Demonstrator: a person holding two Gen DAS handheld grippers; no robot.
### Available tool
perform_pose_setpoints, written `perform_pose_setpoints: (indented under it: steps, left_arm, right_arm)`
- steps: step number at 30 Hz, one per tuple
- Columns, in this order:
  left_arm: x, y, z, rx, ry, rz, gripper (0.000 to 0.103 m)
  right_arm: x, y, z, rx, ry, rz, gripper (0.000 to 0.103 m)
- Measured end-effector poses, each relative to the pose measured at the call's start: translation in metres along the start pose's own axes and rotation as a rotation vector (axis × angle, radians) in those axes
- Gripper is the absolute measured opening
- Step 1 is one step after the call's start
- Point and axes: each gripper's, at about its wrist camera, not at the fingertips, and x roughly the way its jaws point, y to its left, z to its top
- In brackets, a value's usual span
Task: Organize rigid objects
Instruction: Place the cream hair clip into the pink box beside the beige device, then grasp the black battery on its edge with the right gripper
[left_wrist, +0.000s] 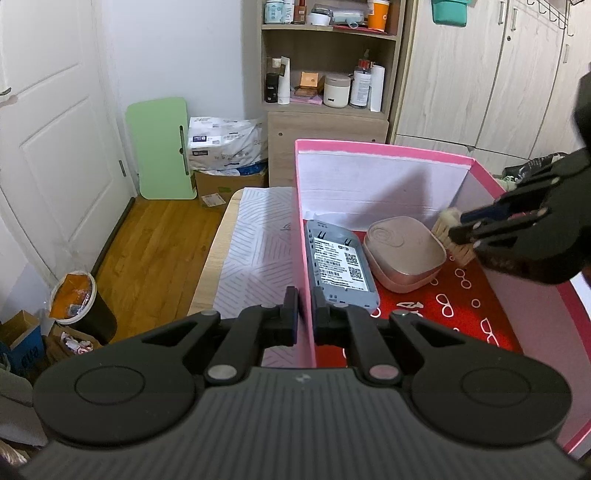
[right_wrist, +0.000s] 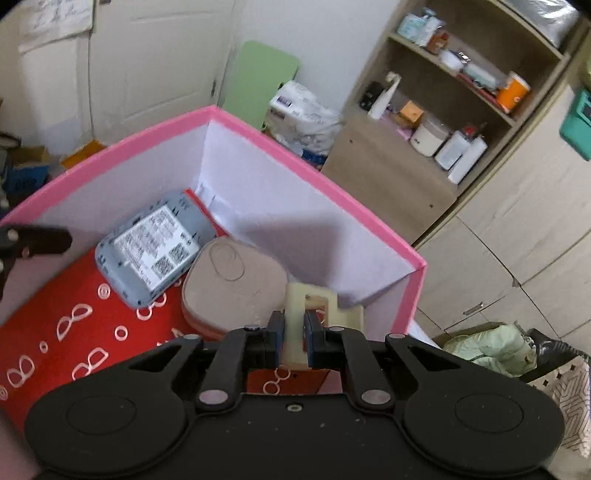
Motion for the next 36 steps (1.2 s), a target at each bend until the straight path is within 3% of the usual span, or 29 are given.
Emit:
perform_pose_setpoints:
  steps: [1,3,7,12,17,23,30,36]
  left_arm:
    - [0.000,0.000,0.000,-0.001,-0.001,-0.002,0.007]
    - [0.000,0.001,0.000,-0.006,-0.002,-0.004,0.007]
    - [0.000,0.001,0.000,-0.009,-0.002,-0.007,0.007]
    - [0.000,0.001,-0.001,-0.011,-0.002,-0.007,0.007]
    - [0.000,0.001,-0.001,-0.008,-0.002,-0.004,0.007]
    - [0.000,-0.001,0.000,-0.009,0.000,-0.001,0.007]
    - [-0.001,-0.001,-0.001,-0.005,0.001,0.006,0.007]
    - [-0.004,-0.002,-0.003,0.003,-0.024,0.013,0.007]
  right_arm:
    - [-0.008,-0.003,-0.001,0.012,-0.025,0.007,0.020]
    - [-0.022,-0.012,-0.004,0.061,-0.068,0.030,0.039]
    - [-0.060,-0.044,-0.022,0.228,-0.175,0.139,0.039]
    - [-0.095,-0.079,-0.069,0.399,-0.260,0.204,0.039]
    - [-0.093,-0.105,-0.125,0.508,-0.250,0.231,0.040]
    - [-0.067,-0.106,-0.173,0.499,-0.194,0.289,0.041]
    - [-0.019,-0.107,-0.197,0.653,-0.136,0.460,0.044]
    - [0.019,-0.102,-0.199,0.757,-0.071,0.551,0.044]
